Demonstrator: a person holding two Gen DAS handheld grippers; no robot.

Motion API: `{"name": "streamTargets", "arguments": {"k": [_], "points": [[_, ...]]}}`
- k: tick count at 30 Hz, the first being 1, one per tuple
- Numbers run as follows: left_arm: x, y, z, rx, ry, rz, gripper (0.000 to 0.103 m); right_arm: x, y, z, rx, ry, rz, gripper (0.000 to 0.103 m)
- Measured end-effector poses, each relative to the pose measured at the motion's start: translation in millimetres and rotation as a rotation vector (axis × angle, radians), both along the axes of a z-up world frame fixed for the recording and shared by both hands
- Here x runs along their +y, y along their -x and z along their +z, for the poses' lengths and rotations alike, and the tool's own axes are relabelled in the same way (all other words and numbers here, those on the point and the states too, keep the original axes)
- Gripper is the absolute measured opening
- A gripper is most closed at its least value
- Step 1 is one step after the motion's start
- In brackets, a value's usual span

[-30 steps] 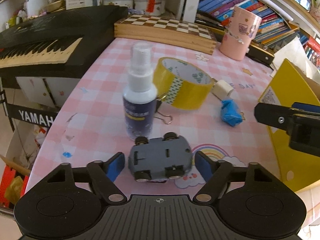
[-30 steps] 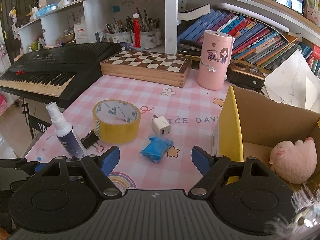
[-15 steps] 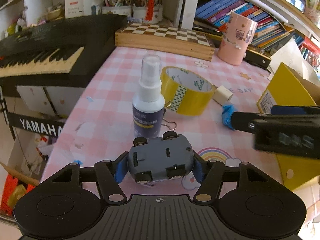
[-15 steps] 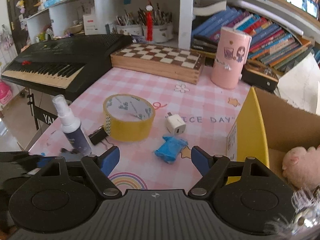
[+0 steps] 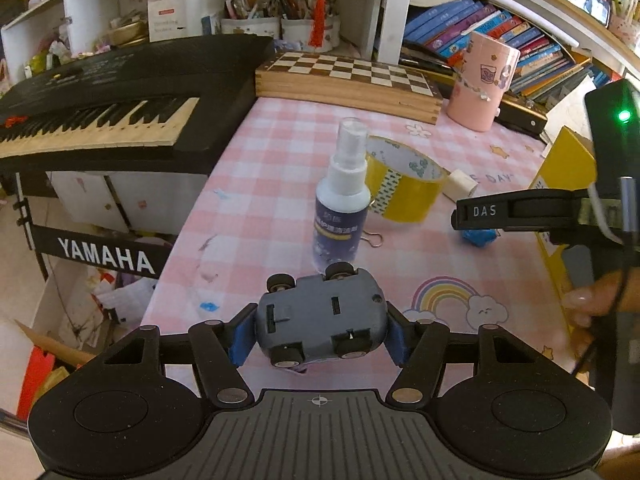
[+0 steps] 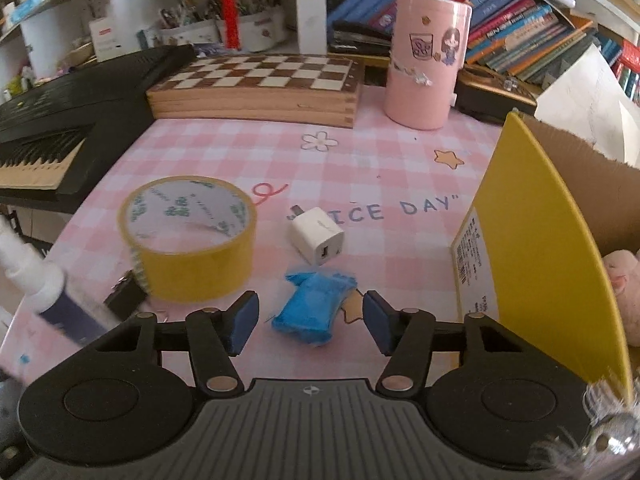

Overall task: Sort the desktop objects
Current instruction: 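Close the left tool on the grey car while the right tool grips the blue packet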

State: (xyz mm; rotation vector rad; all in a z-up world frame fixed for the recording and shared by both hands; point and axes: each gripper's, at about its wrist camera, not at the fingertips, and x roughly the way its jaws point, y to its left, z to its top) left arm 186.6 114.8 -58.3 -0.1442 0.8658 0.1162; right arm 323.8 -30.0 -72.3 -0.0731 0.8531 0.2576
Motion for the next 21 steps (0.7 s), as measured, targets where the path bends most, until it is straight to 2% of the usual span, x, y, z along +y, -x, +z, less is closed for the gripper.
{"name": "streamTargets", "arguments": {"k": [5,7,10,15,21], "points": [[0,3,2,-0.005,0.000,0.002,0.063,-1,-9,-11,0.054,-0.006,-0.012,0.046],[1,4,2,-0.006,0.001,0.003,0.063,1,-8,-11,0.047,-0.004,-0.008,0.044],[1,7,4,-0.014,-0.001,0.006,0.063,1,-6,-11,0.040,-0.012,0.007,0.031],[2,15,6,-0.029,0.001,0.015,0.063,-1,-2,-7,0.053,-0.054,0.023,0.030],[2,29,11,-0.053,0.004,0.020,0.063,-2,16,10,0.024,-0.081,0.054,0.030]]}}
